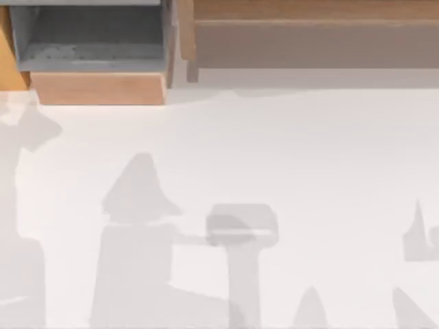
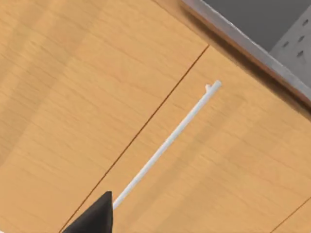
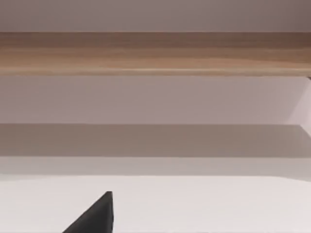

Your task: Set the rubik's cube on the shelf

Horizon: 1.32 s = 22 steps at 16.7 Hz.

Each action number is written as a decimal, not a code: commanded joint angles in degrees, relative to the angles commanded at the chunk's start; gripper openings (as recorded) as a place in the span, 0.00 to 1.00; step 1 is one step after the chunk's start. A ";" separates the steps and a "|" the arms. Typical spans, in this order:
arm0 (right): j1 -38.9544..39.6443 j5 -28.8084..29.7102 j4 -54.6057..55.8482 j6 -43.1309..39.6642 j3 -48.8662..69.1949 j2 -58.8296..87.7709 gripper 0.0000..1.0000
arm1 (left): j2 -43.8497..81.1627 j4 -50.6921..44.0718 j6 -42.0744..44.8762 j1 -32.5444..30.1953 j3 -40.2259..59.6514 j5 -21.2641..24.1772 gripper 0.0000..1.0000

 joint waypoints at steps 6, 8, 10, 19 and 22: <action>0.00 0.00 0.00 0.00 0.00 0.00 1.00 | 31.59 16.19 21.85 5.07 15.34 6.54 1.00; 0.00 0.00 0.00 0.00 0.00 0.00 1.00 | 39.61 20.32 27.47 6.36 19.27 8.22 1.00; 0.00 0.00 0.00 0.00 0.00 0.00 1.00 | 45.79 23.49 31.75 7.36 22.28 9.50 1.00; 0.00 0.00 0.00 0.00 0.00 0.00 1.00 | 51.73 26.44 35.78 8.00 24.98 10.65 1.00; 0.00 0.00 0.00 0.00 0.00 0.00 1.00 | 52.52 25.65 35.85 7.77 26.85 10.23 1.00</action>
